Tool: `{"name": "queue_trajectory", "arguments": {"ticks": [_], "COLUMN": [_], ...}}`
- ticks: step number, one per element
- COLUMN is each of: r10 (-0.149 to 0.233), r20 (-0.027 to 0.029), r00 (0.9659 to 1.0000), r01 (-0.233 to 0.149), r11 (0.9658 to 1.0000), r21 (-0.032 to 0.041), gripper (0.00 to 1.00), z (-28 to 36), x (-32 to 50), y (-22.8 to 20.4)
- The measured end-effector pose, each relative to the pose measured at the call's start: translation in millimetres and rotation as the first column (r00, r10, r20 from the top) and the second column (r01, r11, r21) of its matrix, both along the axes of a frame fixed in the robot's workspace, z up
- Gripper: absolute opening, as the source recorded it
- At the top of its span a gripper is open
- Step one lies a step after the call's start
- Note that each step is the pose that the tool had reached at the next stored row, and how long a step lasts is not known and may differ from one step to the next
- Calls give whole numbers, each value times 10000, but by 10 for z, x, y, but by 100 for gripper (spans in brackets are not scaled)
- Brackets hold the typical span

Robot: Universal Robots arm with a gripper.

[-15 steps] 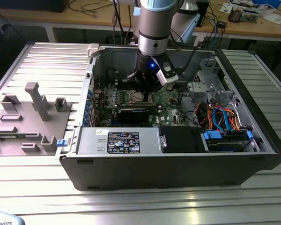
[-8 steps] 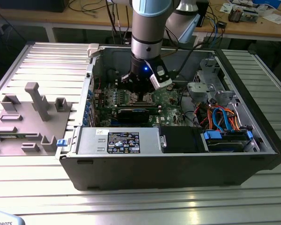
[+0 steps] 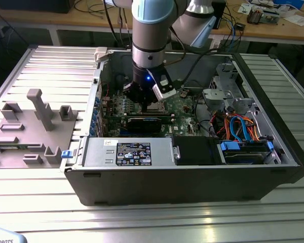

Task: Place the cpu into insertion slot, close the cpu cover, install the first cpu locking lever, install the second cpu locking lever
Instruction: 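Install the second cpu locking lever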

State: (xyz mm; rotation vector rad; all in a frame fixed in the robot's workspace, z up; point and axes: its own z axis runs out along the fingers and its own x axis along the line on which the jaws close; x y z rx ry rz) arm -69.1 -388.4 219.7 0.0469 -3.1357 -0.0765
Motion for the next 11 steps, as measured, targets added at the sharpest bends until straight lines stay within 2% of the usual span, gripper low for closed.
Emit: {"name": "queue_trajectory", "arguments": {"ticks": [2, 3, 10, 11], "r10": [41, 61, 178, 222], "r20": [2, 2, 2, 2], "r00": [10000, 10000, 9998, 9998], "r01": [-41, -61, -178, -222], "r11": [10000, 10000, 9998, 9996], "r21": [41, 48, 119, 149], "gripper": [11, 11, 11, 11], "z": [-69, -83, -121, -124], "x": [-55, -70, -97, -98], "y": [-15, -18, -15, -14]}}
